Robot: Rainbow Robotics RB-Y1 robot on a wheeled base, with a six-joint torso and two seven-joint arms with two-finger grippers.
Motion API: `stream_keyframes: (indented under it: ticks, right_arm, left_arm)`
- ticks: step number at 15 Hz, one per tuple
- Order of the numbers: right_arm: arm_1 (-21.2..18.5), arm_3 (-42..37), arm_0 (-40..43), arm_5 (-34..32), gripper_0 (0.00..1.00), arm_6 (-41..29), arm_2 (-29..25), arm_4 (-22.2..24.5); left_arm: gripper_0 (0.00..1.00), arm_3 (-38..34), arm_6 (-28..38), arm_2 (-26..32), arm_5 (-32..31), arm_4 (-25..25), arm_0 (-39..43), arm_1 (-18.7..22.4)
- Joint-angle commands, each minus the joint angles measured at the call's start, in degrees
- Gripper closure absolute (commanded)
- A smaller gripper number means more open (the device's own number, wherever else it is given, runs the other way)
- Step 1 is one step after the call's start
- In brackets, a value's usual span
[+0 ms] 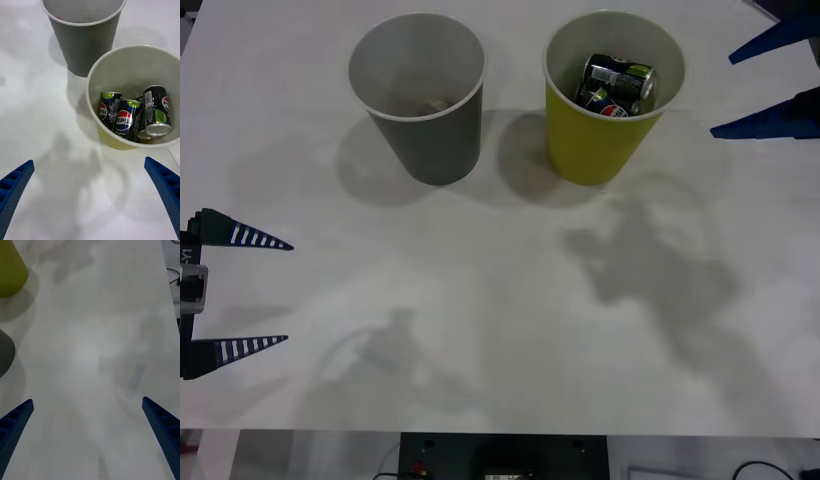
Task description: Put the can into the green bin and the plastic bottle into the gray bin
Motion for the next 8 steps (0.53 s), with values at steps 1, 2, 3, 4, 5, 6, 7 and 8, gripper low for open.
stream_keyframes:
  ticks: [1,2,3,4,5,6,7,8]
  right_arm:
    - [-0.07,-3.49,8.05,-1.34,0.00,7.63,-5.23,-0.30]
    - [-0.07,-4.99,11.48,-1.43,0.00,10.44,-7.25,-0.21]
    - [-0.07,-6.22,14.29,-1.43,0.00,12.46,-8.66,-0.30]
    - [0.20,-7.45,16.93,-1.34,0.00,14.39,-9.62,-0.30]
    - [0.81,-8.42,19.30,-1.26,0.00,16.59,-10.59,-0.30]
    - [1.16,-9.12,21.41,-1.26,0.00,18.61,-11.64,-0.21]
    - [1.43,-9.91,23.70,-1.26,0.00,20.63,-12.70,-0.30]
    - [2.48,-10.70,26.33,-1.26,0.00,22.83,-14.28,-0.30]
  left_arm:
    - [0.00,0.00,0.00,0.00,0.00,0.00,0.00,0.00]
    - [0.00,0.00,0.00,0.00,0.00,0.00,0.00,0.00]
    - [0.00,0.00,0.00,0.00,0.00,0.00,0.00,0.00]
    - [0.00,0.00,0.00,0.00,0.00,0.00,0.00,0.00]
    - [0.00,0.00,0.00,0.00,0.00,0.00,0.00,0.00]
    - [0.00,0.00,0.00,0.00,0.00,0.00,0.00,0.00]
    - [0.00,0.00,0.00,0.00,0.00,0.00,0.00,0.00]
    - [0.00,0.00,0.00,0.00,0.00,0.00,0.00,0.00]
